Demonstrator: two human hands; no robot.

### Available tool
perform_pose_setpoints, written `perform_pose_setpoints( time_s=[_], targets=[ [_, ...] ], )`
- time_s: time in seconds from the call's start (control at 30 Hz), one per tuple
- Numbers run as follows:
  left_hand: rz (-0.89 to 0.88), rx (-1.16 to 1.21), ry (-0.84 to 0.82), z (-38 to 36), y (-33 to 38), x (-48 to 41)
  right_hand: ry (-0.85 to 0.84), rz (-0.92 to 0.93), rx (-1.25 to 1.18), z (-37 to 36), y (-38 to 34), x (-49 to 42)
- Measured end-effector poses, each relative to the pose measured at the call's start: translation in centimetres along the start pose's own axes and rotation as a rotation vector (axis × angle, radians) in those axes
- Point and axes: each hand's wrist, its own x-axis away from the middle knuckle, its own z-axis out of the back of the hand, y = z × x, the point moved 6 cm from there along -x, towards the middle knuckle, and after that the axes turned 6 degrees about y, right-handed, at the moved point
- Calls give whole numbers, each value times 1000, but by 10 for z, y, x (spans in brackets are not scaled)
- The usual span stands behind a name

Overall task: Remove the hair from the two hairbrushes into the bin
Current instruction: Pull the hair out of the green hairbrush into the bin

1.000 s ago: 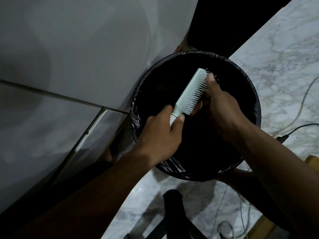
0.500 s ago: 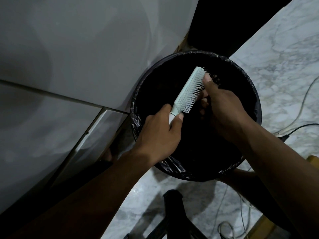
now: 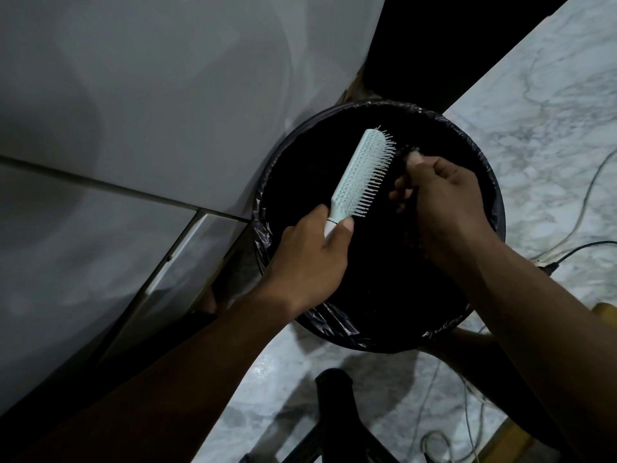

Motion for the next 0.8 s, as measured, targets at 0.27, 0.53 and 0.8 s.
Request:
perform_pose_setpoints(
  time_s=[0.27,0.53,0.8],
  targets=[
    [28,35,-40,-6,-6,-2,-99,200,96,-6,-7,5],
    [33,92,-230,-21,-9,7,18,337,184,1,-9,0],
    [68,132,-282,-22,-11,5,-84,-153,-351,-5,7,-8]
  ],
)
